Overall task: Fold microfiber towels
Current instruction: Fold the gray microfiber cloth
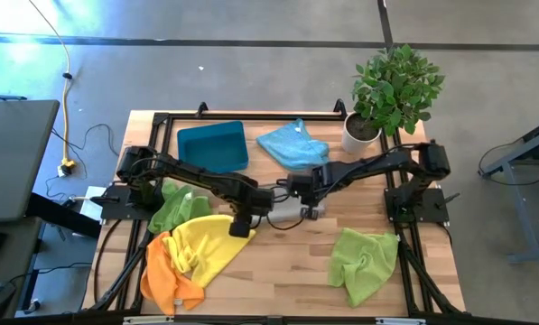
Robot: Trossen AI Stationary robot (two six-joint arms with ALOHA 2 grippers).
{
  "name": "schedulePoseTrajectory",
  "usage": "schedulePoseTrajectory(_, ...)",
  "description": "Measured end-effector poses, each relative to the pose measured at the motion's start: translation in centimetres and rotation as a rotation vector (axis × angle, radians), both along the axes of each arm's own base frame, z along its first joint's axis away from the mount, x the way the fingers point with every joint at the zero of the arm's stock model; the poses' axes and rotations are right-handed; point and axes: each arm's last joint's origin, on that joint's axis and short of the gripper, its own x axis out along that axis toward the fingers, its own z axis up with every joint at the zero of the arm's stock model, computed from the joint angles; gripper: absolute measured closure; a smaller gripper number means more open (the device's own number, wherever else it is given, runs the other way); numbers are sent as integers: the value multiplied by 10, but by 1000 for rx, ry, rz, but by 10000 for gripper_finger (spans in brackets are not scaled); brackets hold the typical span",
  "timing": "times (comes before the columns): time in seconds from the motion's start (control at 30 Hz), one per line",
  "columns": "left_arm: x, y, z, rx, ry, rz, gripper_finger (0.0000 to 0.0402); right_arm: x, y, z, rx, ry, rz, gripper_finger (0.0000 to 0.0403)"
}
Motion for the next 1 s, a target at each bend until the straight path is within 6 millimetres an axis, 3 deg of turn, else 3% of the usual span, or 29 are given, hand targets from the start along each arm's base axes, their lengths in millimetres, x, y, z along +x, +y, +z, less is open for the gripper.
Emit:
schedulePoseTrajectory(0.27,-29,-7,33,2,93,12,283,-5,20,-22,105,-124,-376,316)
schedulePoseTrajectory(0.5,-57,-10,76,-11,13,108,283,14,38,-16,187,-424,-575,316)
schedulePoseTrajectory(0.73,-78,-9,111,-32,-123,244,283,26,51,-28,242,-508,-657,316)
schedulePoseTrajectory(1.0,-97,-6,134,22,-236,372,283,26,63,-50,192,-442,-551,316)
